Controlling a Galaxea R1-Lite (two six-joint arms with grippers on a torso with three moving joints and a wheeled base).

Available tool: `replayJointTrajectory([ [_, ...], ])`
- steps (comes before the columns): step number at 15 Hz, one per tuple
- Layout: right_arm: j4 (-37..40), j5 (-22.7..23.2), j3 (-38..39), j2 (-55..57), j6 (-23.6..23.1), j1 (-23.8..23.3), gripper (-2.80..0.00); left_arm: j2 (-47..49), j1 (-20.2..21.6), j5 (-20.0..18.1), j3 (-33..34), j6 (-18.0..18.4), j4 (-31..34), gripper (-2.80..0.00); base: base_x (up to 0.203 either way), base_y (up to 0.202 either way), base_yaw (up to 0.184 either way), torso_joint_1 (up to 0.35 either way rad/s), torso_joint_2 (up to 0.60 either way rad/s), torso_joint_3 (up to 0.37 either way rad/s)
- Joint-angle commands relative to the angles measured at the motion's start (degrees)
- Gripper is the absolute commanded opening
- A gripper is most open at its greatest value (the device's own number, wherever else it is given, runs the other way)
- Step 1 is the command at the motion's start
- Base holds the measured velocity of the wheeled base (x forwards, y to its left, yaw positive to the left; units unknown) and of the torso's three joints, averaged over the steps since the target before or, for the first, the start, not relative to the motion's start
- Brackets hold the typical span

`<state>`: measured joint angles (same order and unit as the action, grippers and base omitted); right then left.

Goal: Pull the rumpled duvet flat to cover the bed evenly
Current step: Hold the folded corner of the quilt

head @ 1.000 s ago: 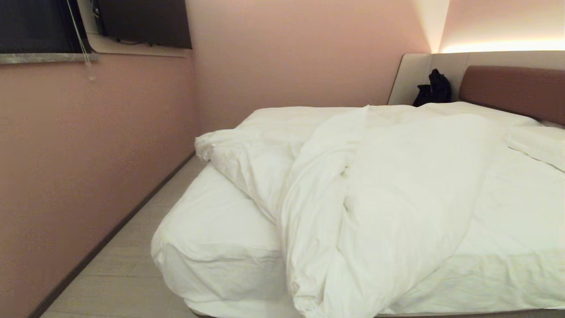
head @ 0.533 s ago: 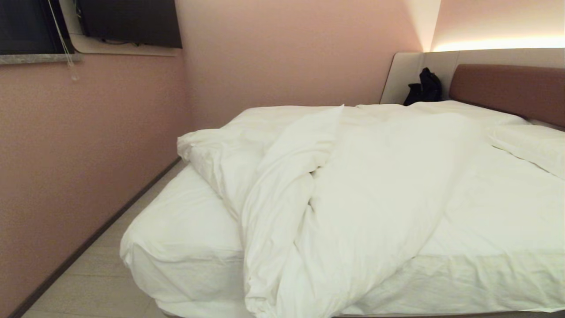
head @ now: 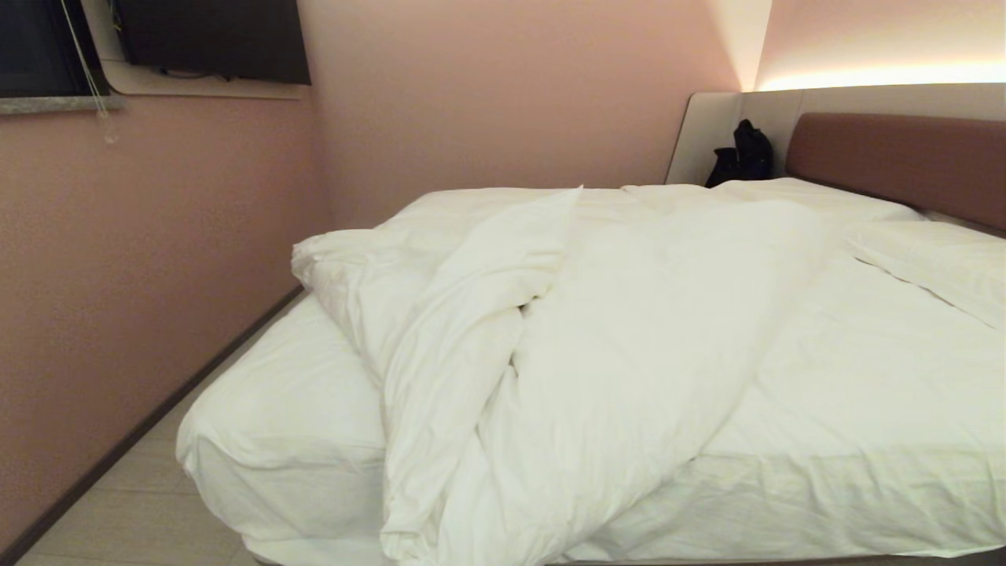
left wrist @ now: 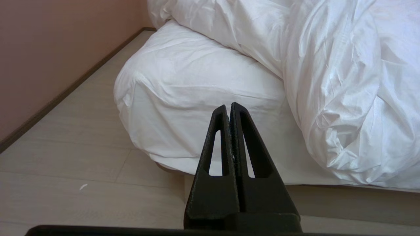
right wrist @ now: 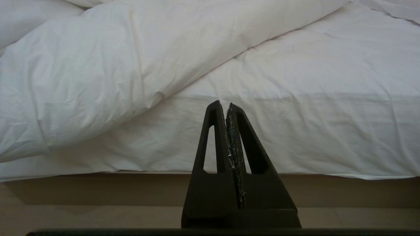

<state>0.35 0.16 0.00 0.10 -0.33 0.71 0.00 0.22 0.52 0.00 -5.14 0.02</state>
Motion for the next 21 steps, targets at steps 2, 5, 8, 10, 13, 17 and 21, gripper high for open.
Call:
replayJointTrajectory([
  [2, 0.0, 0.0, 0.0, 0.0, 0.0, 0.1, -2.8, 0.0, 0.0, 0.0, 0.0, 0.0, 0.0, -2.8, 0.0, 0.0, 0.0, 0.0, 0.0, 0.0],
  [5, 0.0, 0.0, 0.0, 0.0, 0.0, 0.1, -2.8, 0.0, 0.0, -0.1, 0.0, 0.0, 0.0, -2.8, 0.0, 0.0, 0.0, 0.0, 0.0, 0.0],
  [8, 0.0, 0.0, 0.0, 0.0, 0.0, 0.1, -2.8, 0.0, 0.0, 0.0, 0.0, 0.0, 0.0, -2.8, 0.0, 0.0, 0.0, 0.0, 0.0, 0.0],
  [10, 0.0, 0.0, 0.0, 0.0, 0.0, 0.1, -2.8, 0.0, 0.0, 0.0, 0.0, 0.0, 0.0, -2.8, 0.031, 0.0, 0.002, -0.005, 0.0, 0.0],
  [13, 0.0, 0.0, 0.0, 0.0, 0.0, 0.1, -2.8, 0.0, 0.0, 0.0, 0.0, -0.1, 0.0, -2.8, 0.19, 0.0, -0.002, 0.004, 0.01, 0.0],
  [17, 0.0, 0.0, 0.0, 0.0, 0.0, 0.1, -2.8, 0.0, 0.0, 0.0, 0.0, -0.1, 0.0, -2.8, 0.198, 0.0, -0.001, 0.004, 0.0, 0.001],
  [21, 0.0, 0.0, 0.0, 0.0, 0.0, 0.1, -2.8, 0.0, 0.0, 0.0, 0.0, 0.0, 0.0, -2.8, 0.076, 0.0, 0.001, 0.003, 0.0, 0.002],
])
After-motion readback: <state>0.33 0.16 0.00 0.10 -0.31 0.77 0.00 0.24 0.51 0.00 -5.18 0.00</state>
